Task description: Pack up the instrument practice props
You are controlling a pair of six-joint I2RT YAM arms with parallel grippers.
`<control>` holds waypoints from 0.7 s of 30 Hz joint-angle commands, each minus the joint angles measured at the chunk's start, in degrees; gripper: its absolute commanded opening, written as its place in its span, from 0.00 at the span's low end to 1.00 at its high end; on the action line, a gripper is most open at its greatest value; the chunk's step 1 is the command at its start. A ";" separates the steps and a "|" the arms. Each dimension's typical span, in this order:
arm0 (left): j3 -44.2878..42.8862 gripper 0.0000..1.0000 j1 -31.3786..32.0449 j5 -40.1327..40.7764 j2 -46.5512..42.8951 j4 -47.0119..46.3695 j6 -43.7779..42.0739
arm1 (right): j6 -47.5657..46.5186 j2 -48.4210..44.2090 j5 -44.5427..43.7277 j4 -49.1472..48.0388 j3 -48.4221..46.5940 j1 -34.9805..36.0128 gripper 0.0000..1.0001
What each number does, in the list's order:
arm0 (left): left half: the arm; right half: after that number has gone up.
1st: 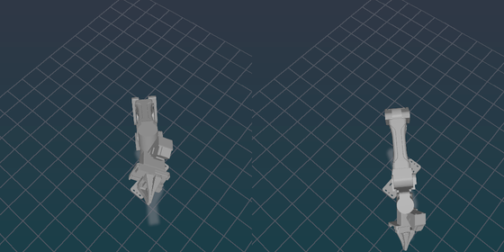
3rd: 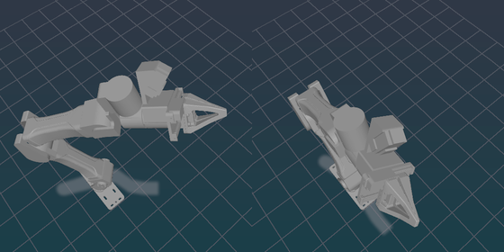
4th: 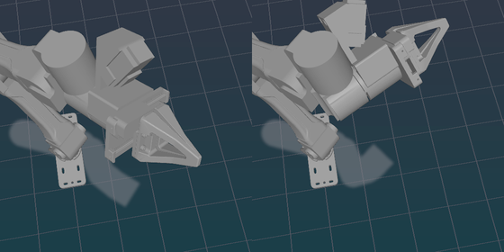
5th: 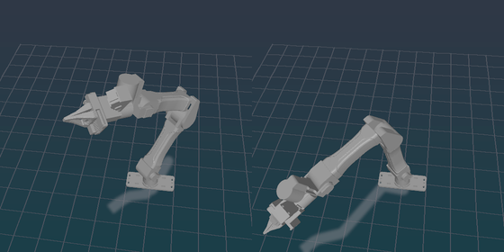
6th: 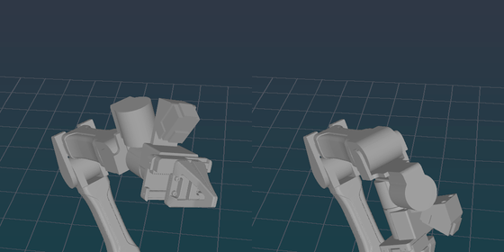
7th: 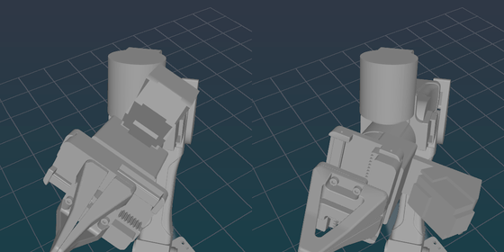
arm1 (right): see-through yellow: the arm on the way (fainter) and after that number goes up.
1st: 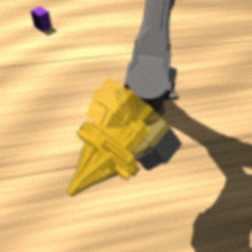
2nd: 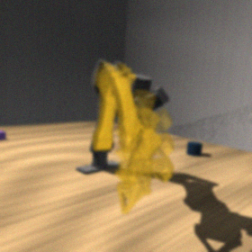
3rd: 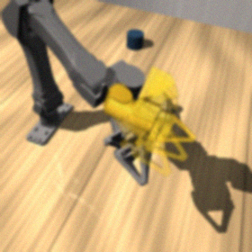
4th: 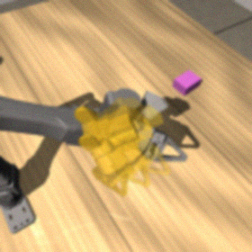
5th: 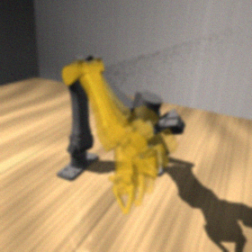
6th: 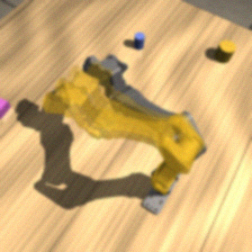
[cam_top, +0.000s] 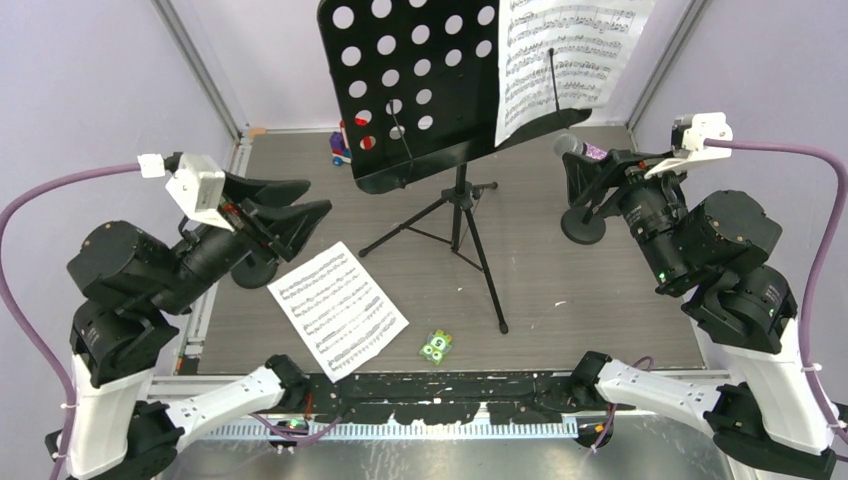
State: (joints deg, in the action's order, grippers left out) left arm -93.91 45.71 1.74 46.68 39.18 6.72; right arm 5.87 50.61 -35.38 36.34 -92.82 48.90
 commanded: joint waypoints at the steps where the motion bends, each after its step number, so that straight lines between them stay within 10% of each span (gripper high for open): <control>1: -2.59 0.47 0.72 -12.20 3.09 -5.66 4.95 | -0.81 0.04 -0.56 -0.78 0.68 0.18 0.74; 8: -14.69 0.47 8.18 -6.07 14.58 -5.32 1.71 | 0.04 -0.08 -0.34 -0.62 1.20 0.23 0.74; 14: -25.32 0.47 27.86 11.17 26.61 -2.70 -12.49 | -0.11 -0.91 -0.66 0.06 0.79 0.23 0.75; 21: -23.77 0.50 35.23 17.09 28.79 -11.58 -13.66 | -3.60 -2.13 -4.83 0.30 -0.63 0.23 0.76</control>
State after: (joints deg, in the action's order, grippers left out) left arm -117.71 79.99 12.93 78.04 35.29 -4.93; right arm 5.19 49.43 -36.42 37.26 -91.29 48.90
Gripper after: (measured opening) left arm 0.485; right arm 0.751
